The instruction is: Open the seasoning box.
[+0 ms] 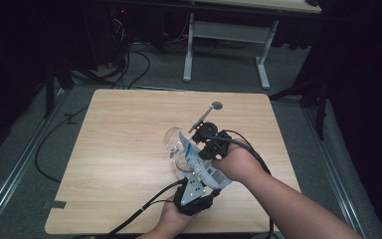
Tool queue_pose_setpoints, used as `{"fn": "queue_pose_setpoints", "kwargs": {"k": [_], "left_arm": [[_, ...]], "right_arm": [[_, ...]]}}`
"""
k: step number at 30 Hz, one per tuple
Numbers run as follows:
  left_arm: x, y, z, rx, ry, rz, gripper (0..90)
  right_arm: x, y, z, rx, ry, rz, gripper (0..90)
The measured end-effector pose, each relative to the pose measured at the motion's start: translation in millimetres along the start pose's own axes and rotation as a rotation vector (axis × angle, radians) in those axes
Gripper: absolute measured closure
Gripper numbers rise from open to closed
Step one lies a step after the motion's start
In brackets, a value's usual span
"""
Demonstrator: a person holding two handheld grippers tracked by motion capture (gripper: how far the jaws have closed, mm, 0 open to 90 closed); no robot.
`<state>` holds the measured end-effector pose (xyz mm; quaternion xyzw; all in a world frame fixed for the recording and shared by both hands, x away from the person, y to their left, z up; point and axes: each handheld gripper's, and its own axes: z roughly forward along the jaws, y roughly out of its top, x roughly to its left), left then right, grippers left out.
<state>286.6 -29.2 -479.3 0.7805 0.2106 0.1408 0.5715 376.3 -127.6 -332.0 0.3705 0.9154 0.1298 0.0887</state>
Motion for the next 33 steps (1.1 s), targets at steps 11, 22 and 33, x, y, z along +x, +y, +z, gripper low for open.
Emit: {"fn": "queue_pose_setpoints", "kwargs": {"k": [11,22,33], "left_arm": [[-0.4,0.7,1.3,-0.008,0.005,-0.009,63.0],[-0.4,3.0,1.4,-0.011,0.001,-0.007,63.0],[1.2,4.5,1.2,-0.017,0.0,-0.019,62.9]], "right_arm": [[-1.3,0.6,-0.7,0.003,0.003,0.003,89.9],[-2.7,0.6,-3.1,0.0,0.007,-0.003,89.9],[-2.0,3.8,-2.4,-0.002,0.002,-0.005,89.9]]}}
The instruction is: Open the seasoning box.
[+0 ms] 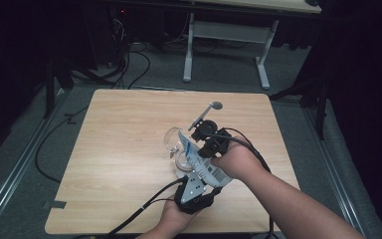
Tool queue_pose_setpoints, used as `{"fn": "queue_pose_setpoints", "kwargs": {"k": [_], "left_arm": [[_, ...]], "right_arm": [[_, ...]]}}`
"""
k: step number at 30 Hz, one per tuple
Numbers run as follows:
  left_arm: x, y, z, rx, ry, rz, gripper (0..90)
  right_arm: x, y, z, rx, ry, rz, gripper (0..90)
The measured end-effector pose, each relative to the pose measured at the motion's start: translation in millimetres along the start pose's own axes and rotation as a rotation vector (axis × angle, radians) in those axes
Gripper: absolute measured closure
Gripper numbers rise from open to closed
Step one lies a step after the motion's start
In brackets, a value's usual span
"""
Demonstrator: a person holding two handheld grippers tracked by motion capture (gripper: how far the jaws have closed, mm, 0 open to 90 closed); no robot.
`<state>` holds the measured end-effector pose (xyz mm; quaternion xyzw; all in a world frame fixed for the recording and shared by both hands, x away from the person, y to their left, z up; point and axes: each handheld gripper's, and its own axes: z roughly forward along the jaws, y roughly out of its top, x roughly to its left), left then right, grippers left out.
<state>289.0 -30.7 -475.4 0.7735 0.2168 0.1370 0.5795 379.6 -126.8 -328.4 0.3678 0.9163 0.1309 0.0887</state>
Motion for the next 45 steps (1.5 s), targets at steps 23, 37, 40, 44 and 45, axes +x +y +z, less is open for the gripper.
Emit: {"fn": "queue_pose_setpoints", "kwargs": {"k": [23,37,40,44,45], "left_arm": [[0.8,2.0,-1.0,-0.003,-0.003,0.001,62.9],[0.4,2.8,-0.6,-0.008,-0.003,0.0,63.0],[0.6,3.3,-0.6,-0.013,0.0,0.001,63.0],[0.8,3.8,-0.4,-0.014,0.001,0.003,63.2],[0.9,3.8,-0.3,-0.015,0.002,0.003,63.1]], "right_arm": [[0.1,1.6,0.9,-0.007,0.001,-0.004,89.8],[-0.2,1.6,1.0,-0.011,0.0,-0.004,89.8],[0.1,1.8,0.1,-0.013,0.007,0.001,89.8],[1.4,1.9,-0.7,-0.016,0.006,0.001,89.8],[1.4,2.0,-0.7,-0.016,0.007,0.002,89.8]]}}
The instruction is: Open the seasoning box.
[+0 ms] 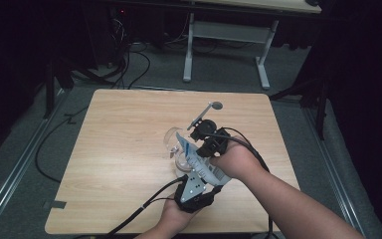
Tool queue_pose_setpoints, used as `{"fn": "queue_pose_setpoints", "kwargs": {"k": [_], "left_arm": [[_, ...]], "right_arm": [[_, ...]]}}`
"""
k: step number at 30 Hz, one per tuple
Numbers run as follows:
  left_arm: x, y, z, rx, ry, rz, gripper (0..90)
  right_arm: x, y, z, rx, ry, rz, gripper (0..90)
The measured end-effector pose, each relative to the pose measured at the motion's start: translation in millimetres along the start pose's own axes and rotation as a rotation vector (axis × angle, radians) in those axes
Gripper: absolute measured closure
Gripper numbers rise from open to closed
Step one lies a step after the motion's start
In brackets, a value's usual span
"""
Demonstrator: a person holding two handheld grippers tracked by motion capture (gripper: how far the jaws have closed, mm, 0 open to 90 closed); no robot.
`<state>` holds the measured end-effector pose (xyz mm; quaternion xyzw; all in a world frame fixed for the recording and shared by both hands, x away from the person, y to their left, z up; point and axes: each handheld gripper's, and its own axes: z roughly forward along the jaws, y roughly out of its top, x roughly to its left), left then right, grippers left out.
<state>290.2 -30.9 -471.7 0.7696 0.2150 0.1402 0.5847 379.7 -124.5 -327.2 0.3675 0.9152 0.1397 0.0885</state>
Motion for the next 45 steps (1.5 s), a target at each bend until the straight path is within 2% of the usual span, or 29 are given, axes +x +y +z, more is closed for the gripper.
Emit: {"fn": "queue_pose_setpoints", "kwargs": {"k": [20,38,45], "left_arm": [[1.7,-1.5,-2.0,-0.002,0.003,0.004,63.3],[3.0,0.5,-1.6,-0.007,-0.001,-0.021,63.0],[3.0,0.9,-1.9,-0.007,0.0,-0.019,63.0]], "right_arm": [[-2.1,0.5,-1.7,-0.011,-0.011,0.002,89.9],[0.8,4.7,0.4,-0.003,-0.017,-0.009,89.8],[1.9,5.0,0.6,-0.004,-0.02,-0.008,89.8]]}}
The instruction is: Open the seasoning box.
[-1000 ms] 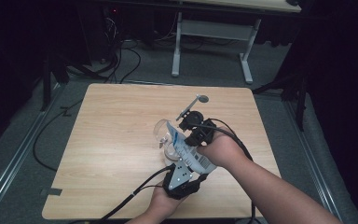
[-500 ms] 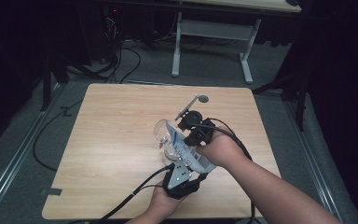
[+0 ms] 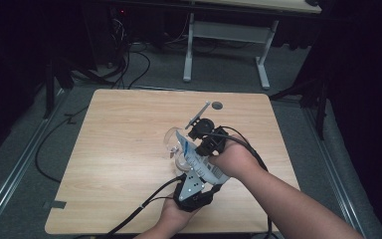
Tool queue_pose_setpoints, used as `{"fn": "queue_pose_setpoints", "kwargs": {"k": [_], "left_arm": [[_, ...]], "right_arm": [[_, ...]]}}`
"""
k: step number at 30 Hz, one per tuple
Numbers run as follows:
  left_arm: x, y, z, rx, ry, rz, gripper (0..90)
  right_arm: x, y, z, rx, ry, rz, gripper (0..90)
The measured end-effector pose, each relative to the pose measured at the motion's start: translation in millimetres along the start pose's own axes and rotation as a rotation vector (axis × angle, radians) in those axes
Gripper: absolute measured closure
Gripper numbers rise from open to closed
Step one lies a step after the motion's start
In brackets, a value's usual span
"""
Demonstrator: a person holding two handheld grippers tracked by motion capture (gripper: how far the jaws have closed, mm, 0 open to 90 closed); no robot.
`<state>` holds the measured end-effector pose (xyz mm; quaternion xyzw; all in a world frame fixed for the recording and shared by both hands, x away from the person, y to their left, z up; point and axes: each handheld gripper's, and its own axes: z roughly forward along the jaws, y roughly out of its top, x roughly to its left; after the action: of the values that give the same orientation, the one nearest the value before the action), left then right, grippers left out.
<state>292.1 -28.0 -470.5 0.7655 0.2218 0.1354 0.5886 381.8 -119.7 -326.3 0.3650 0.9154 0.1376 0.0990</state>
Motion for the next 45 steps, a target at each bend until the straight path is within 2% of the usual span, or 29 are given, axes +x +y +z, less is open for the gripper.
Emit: {"fn": "queue_pose_setpoints", "kwargs": {"k": [45], "left_arm": [[-1.1,2.8,1.2,-0.004,-0.006,0.001,63.0]], "right_arm": [[-3.2,-1.7,-2.4,-0.003,0.009,0.009,89.8]]}}
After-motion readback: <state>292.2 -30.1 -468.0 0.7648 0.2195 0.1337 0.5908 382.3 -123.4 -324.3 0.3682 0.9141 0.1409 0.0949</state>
